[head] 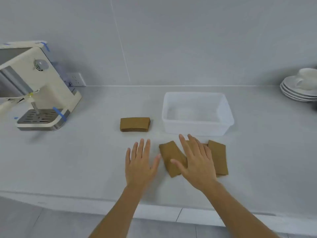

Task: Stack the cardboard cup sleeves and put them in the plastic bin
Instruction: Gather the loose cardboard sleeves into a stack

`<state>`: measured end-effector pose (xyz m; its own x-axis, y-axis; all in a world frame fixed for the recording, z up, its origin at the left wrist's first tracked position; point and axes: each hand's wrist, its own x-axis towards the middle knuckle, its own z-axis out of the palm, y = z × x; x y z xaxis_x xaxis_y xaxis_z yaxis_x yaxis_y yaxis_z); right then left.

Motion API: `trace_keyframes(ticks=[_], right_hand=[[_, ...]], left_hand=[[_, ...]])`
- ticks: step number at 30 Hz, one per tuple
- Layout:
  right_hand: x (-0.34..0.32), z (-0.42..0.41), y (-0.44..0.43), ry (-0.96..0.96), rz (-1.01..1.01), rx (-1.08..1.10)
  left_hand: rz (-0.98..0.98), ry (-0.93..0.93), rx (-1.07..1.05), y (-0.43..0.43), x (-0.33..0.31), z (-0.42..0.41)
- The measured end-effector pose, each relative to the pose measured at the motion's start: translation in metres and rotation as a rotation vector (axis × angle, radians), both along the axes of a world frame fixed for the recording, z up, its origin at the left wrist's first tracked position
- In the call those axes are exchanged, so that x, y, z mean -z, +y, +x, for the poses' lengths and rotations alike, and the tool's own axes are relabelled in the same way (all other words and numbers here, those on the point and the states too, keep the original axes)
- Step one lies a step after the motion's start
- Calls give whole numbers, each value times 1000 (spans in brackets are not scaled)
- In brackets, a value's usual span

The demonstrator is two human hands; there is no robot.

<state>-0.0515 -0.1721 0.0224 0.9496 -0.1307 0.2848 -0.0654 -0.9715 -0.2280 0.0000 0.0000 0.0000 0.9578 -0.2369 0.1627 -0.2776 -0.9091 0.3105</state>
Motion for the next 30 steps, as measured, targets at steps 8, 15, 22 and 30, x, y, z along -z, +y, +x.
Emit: trace_keyframes(ticks=[8, 15, 22, 30], right_hand=[[25, -4, 21, 83, 16, -13], [35, -4, 29, 184, 29, 14], [42, -2, 31, 200, 3, 26], [41, 5, 29, 207, 150, 10]], left_hand=[[120, 96, 4, 15, 40, -4], [164, 84, 21, 17, 45, -8], [180, 76, 24, 17, 45, -8], [175, 110, 27, 15, 41, -5]])
